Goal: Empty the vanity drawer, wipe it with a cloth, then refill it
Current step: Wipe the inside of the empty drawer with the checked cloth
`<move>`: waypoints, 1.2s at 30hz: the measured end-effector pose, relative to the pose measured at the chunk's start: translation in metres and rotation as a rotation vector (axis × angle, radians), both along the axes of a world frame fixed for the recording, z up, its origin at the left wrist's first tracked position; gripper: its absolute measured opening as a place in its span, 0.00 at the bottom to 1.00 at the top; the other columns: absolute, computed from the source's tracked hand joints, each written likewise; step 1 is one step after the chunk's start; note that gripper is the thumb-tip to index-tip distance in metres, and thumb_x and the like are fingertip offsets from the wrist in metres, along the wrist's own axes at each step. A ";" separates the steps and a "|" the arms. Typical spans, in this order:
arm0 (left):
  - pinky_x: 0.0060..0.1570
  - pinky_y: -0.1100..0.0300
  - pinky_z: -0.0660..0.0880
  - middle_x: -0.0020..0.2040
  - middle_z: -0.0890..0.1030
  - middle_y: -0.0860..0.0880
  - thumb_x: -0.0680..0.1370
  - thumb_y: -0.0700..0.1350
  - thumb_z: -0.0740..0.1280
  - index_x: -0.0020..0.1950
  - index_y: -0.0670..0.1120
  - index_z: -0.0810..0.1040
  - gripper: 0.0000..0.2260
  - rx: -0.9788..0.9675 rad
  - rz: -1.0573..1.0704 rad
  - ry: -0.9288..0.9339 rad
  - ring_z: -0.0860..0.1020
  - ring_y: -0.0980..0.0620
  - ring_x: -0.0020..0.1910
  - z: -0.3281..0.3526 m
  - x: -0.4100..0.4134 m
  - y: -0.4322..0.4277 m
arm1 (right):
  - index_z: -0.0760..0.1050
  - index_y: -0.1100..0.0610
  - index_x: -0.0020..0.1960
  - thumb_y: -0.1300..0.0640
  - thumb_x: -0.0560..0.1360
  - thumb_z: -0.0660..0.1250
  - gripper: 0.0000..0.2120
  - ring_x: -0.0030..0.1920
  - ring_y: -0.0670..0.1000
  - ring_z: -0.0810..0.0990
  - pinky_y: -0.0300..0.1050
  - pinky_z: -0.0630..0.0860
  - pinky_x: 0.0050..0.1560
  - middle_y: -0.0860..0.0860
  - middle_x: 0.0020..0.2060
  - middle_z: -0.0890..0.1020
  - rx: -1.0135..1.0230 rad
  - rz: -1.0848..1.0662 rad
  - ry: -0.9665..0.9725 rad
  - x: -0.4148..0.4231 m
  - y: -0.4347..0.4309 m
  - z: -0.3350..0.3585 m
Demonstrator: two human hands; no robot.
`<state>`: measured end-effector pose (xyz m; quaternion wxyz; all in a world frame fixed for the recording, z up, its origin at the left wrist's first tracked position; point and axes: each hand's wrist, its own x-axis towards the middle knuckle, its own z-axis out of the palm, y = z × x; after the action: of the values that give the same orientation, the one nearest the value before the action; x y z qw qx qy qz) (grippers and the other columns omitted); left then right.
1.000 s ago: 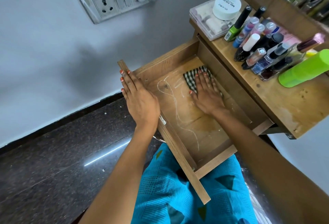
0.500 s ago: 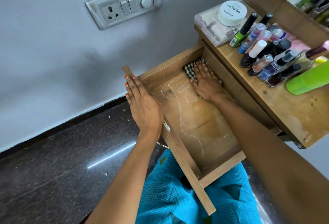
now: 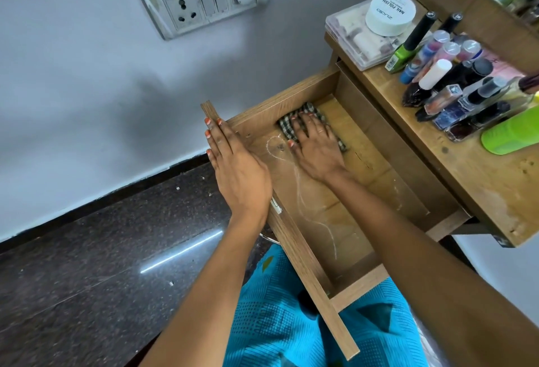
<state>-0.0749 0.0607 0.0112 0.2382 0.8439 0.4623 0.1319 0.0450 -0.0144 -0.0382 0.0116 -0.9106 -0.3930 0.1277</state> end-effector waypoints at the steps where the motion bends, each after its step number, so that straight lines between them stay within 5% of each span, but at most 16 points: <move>1: 0.73 0.59 0.42 0.77 0.45 0.43 0.79 0.37 0.49 0.75 0.39 0.46 0.24 0.000 0.002 0.000 0.45 0.48 0.76 0.000 0.000 0.000 | 0.47 0.55 0.76 0.48 0.81 0.46 0.25 0.75 0.53 0.48 0.52 0.47 0.74 0.54 0.76 0.50 0.001 0.023 -0.004 -0.006 0.004 0.000; 7: 0.74 0.56 0.45 0.77 0.46 0.44 0.81 0.42 0.48 0.75 0.40 0.47 0.23 -0.025 0.008 -0.017 0.46 0.48 0.76 0.001 0.002 0.000 | 0.48 0.51 0.76 0.50 0.80 0.52 0.26 0.71 0.54 0.56 0.51 0.58 0.65 0.52 0.74 0.53 -0.018 0.183 0.002 -0.038 0.025 0.003; 16: 0.75 0.55 0.46 0.77 0.44 0.45 0.81 0.42 0.49 0.75 0.42 0.46 0.23 -0.053 0.003 -0.027 0.45 0.49 0.76 0.004 0.001 -0.001 | 0.47 0.51 0.76 0.51 0.80 0.51 0.26 0.70 0.55 0.57 0.50 0.59 0.65 0.53 0.74 0.54 -0.023 0.239 0.008 -0.047 0.013 0.002; 20: 0.75 0.56 0.45 0.77 0.44 0.45 0.81 0.41 0.50 0.75 0.41 0.45 0.25 -0.056 -0.011 -0.023 0.45 0.49 0.76 0.006 0.000 -0.002 | 0.69 0.53 0.68 0.52 0.74 0.53 0.23 0.56 0.58 0.76 0.51 0.74 0.50 0.57 0.62 0.74 0.021 0.234 -0.024 -0.054 -0.007 -0.002; 23: 0.75 0.57 0.44 0.77 0.43 0.46 0.80 0.41 0.50 0.75 0.42 0.44 0.25 -0.069 -0.012 -0.016 0.44 0.49 0.76 0.007 0.000 -0.002 | 0.77 0.50 0.59 0.49 0.70 0.51 0.24 0.45 0.53 0.81 0.44 0.76 0.37 0.54 0.52 0.81 -0.018 0.203 -0.047 -0.051 -0.006 -0.002; 26: 0.75 0.55 0.47 0.77 0.42 0.47 0.81 0.41 0.50 0.75 0.43 0.44 0.25 -0.078 -0.005 -0.014 0.44 0.49 0.76 0.006 0.001 -0.002 | 0.71 0.50 0.66 0.51 0.74 0.53 0.22 0.56 0.56 0.77 0.47 0.73 0.47 0.55 0.61 0.75 0.060 0.176 -0.072 -0.047 0.010 0.002; 29: 0.75 0.55 0.47 0.77 0.43 0.47 0.81 0.40 0.49 0.75 0.43 0.44 0.24 -0.077 0.001 -0.024 0.45 0.49 0.76 0.005 0.001 -0.001 | 0.51 0.50 0.75 0.52 0.77 0.57 0.28 0.71 0.56 0.57 0.52 0.60 0.64 0.56 0.73 0.55 0.024 0.198 -0.005 -0.041 0.027 0.001; 36: 0.75 0.54 0.49 0.77 0.44 0.47 0.81 0.41 0.49 0.75 0.43 0.45 0.23 -0.088 0.012 -0.029 0.45 0.49 0.76 0.005 -0.001 -0.003 | 0.49 0.47 0.75 0.51 0.78 0.55 0.27 0.72 0.56 0.53 0.53 0.57 0.66 0.56 0.73 0.53 0.006 0.226 0.005 -0.041 0.025 0.001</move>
<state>-0.0756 0.0577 0.0161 0.2810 0.8278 0.4691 0.1251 0.0038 0.0105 -0.0372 0.0006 -0.8601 -0.4935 0.1291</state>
